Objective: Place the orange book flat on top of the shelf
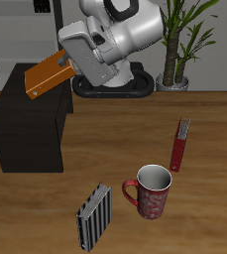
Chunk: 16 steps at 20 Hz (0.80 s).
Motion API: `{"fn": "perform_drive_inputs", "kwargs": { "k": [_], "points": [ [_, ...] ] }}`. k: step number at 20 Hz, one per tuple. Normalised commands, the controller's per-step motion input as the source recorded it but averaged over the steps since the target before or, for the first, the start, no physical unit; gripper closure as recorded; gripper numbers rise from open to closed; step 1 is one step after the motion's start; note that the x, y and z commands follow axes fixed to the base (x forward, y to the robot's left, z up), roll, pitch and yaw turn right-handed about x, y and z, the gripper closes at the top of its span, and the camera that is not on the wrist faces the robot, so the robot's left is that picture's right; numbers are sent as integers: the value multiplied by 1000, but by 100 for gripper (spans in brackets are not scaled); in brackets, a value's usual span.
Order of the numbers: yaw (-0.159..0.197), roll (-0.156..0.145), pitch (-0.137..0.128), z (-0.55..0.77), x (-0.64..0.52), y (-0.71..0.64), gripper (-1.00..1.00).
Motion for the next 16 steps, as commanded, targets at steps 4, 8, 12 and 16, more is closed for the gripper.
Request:
{"fn": "perform_drive_inputs", "kwargs": {
  "k": [4, 8, 12, 16],
  "points": [
    [-16, 5, 64, -153, 175, 11, 100],
    [18, 11, -12, -149, 166, -36, 100],
    [22, 3, -7, -165, 132, -80, 100],
    [22, -24, 9, -207, 173, -186, 100]
  ]
}}
